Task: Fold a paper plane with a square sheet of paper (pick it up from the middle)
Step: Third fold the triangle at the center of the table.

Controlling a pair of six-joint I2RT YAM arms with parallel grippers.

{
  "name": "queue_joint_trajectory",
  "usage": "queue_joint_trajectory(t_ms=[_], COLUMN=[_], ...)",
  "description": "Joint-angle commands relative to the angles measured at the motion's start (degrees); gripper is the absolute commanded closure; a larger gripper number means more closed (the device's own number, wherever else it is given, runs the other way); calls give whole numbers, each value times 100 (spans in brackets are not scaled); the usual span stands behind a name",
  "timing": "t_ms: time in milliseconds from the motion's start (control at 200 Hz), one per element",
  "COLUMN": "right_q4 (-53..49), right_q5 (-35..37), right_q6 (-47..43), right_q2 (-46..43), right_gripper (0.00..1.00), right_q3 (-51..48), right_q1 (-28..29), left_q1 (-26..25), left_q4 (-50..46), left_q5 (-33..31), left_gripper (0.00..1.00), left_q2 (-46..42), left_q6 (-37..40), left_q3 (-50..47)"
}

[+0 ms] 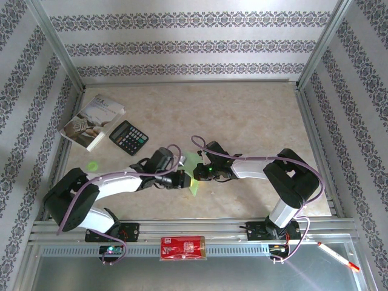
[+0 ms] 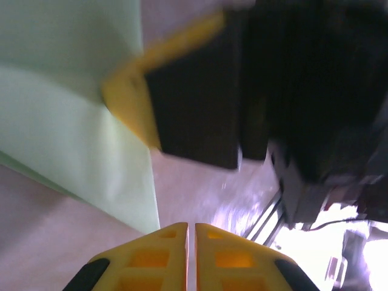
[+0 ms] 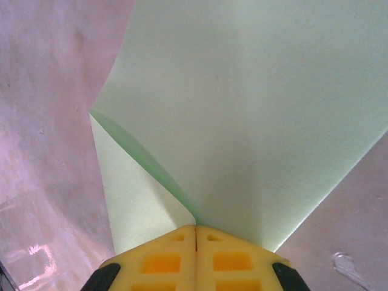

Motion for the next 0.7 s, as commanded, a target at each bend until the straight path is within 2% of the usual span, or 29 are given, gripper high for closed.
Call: queue_joint_trajectory(t_ms=[0, 100, 430, 694], right_q4=[-540, -540, -550, -564], right_q5=[361, 345, 339, 328], right_q6=[-60, -63, -60, -101], right_q2=[177, 191, 180, 197], right_gripper=[98, 98, 98, 98], right_q3=[-245, -233, -210, -219], right_q1=[-78, -77, -80, -80], left_q1=[396, 534, 548, 619], left_q4=[-201, -412, -67, -438], left_q5=[-94, -179, -12, -336], left_gripper=[90, 90, 90, 90], left_q2=[37, 351, 1224, 1512], left_q6=[-41, 136, 143, 505], left_q3=[91, 373, 764, 835])
